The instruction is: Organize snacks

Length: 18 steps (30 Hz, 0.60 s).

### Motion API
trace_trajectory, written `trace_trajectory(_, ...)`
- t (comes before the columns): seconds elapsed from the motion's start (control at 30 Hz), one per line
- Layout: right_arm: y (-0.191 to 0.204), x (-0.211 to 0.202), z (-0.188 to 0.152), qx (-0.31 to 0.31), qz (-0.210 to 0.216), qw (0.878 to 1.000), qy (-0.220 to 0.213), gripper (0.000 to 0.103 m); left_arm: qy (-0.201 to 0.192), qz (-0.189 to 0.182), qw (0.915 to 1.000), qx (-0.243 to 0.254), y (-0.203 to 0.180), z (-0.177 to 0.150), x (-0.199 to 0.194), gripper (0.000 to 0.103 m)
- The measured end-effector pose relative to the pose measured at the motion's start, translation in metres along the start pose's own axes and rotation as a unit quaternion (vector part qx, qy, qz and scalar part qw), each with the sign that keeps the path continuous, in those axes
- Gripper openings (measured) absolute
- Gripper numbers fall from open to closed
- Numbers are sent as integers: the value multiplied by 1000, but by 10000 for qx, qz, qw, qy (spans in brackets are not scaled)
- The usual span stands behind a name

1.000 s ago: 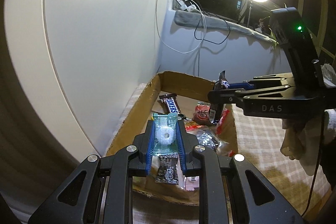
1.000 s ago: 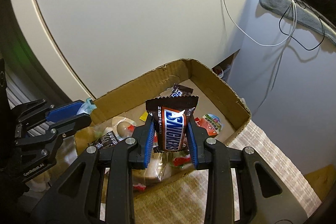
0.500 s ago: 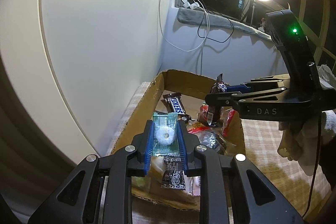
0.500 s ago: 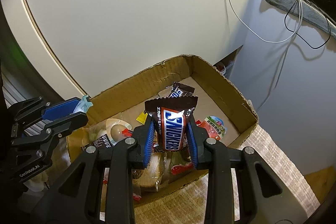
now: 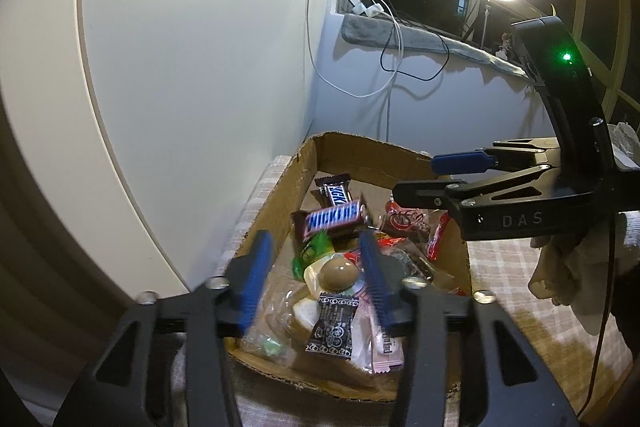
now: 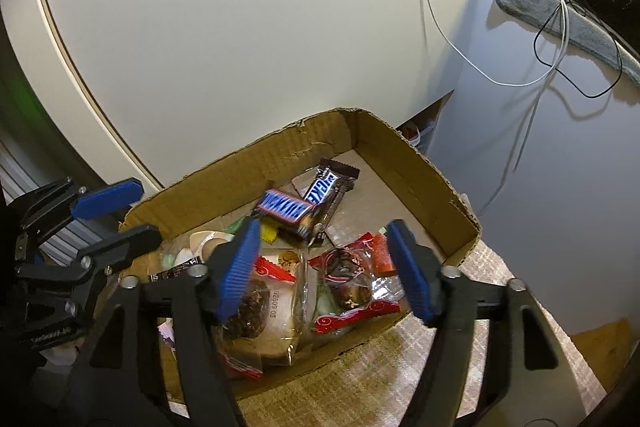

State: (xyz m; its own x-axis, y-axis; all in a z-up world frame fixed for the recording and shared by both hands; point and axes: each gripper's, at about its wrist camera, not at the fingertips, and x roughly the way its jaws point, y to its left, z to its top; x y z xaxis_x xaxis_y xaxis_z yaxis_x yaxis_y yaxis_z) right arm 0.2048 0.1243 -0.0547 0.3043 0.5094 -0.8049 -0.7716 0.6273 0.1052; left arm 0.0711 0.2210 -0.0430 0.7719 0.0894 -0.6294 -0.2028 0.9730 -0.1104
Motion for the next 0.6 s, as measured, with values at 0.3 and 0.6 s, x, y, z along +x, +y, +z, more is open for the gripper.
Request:
trace_trajectory(0.3, -2, -3, -2, 26, -123, 9999, 9, 85, 11, 103, 9999, 27, 0, 0, 0, 70)
trace_trajectory(0.6, -4, -4, -7, 148, -77, 9999, 25, 86, 35, 208, 9998, -11, 1, -3, -4, 75)
